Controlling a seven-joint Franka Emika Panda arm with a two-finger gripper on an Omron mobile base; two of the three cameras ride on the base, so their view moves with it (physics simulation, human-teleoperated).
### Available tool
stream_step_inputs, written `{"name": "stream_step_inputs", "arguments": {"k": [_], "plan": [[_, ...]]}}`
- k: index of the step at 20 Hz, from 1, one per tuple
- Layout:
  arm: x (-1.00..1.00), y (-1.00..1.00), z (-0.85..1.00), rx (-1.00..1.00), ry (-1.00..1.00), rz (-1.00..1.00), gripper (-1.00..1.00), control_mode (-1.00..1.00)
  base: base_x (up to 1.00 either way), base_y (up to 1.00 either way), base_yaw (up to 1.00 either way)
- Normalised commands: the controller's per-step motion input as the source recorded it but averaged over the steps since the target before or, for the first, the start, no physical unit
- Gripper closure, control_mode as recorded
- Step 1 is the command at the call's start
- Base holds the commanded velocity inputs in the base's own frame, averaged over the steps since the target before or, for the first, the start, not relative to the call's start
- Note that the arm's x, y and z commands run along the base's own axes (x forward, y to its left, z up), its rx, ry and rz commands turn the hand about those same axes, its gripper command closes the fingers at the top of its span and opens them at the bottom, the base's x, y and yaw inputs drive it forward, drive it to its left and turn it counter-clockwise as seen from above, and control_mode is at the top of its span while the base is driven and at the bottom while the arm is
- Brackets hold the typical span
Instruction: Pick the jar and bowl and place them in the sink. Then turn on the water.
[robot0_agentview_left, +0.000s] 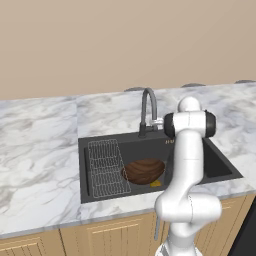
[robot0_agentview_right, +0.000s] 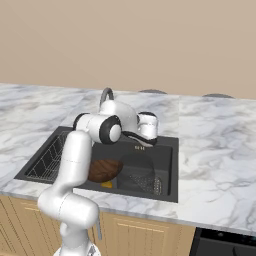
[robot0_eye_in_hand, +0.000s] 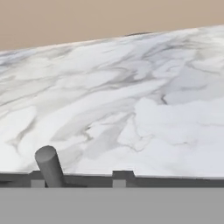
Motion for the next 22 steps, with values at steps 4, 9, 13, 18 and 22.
{"name": "stream_step_inputs", "arguments": {"k": [4,9,13,18,22], "plan": [[0.07,-1.0,-0.47,0.1,0.11,-0.08,1.0,-1.0,0.0,0.0,0.0],[0.07,-1.0,-0.48,0.1,0.11,-0.07,1.0,-1.0,0.0,0.0,0.0],[0.04,-1.0,-0.51,0.11,0.1,-0.08,1.0,-1.0,0.0,0.0,0.0],[0.03,-1.0,-0.52,0.11,0.1,-0.08,1.0,-1.0,0.0,0.0,0.0],[0.01,-1.0,-0.52,0.11,0.1,-0.08,1.0,-1.0,0.0,0.0,0.0]]}}
